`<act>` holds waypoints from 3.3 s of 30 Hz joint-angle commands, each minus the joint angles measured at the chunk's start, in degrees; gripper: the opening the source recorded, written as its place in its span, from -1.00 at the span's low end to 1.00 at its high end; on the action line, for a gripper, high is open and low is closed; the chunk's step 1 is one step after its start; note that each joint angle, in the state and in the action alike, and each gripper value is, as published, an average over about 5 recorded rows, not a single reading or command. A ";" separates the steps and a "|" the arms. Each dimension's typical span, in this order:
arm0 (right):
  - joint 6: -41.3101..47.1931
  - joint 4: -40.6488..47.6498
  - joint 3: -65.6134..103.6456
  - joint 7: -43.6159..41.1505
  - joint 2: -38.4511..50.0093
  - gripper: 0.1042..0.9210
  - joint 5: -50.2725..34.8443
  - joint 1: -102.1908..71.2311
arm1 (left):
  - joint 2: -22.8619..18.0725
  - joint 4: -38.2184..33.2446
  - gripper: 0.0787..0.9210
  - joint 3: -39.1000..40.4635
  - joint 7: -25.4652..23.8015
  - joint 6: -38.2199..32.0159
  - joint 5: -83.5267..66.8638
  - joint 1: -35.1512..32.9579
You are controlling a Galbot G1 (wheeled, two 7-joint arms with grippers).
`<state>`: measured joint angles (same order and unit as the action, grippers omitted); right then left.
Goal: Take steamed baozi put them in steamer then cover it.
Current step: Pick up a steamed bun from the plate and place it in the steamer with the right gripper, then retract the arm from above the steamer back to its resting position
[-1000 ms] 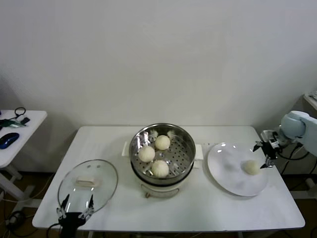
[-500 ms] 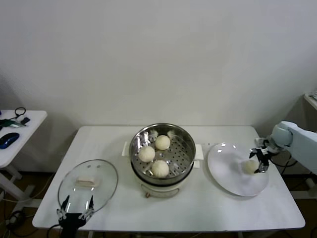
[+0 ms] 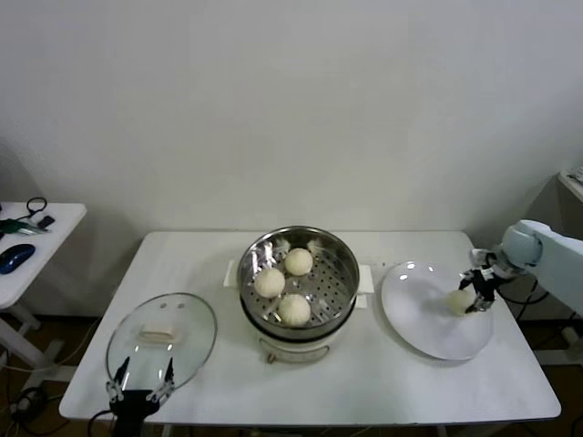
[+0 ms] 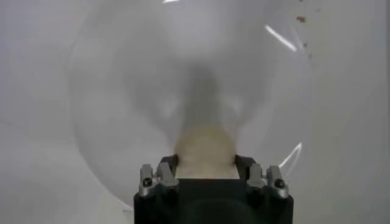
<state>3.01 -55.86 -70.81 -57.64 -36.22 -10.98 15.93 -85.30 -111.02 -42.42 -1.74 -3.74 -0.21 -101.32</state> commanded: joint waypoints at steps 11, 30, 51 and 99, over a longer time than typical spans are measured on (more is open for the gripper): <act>17.07 -37.66 -34.23 7.18 -9.95 0.32 -41.59 53.27 | 1.08 -0.27 0.77 0.06 -0.12 0.15 -0.49 -0.04; 24.47 -32.70 -24.97 16.43 -22.37 0.31 -37.07 29.65 | 1.92 -0.70 0.77 -0.47 -0.35 0.57 -2.32 0.01; 24.44 -27.33 -22.57 17.62 -24.23 0.35 -31.66 23.09 | 1.57 -0.89 0.77 -0.95 -0.85 1.53 -2.75 0.44; -26.61 -39.18 116.47 45.65 -21.47 0.76 -23.74 -107.64 | 6.75 -0.18 0.77 -2.96 8.74 -6.97 7.67 4.98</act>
<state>-7.41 -94.43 16.20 -13.57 -44.71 -37.83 -53.26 -78.81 -111.13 -45.45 6.88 -9.34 5.48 -96.67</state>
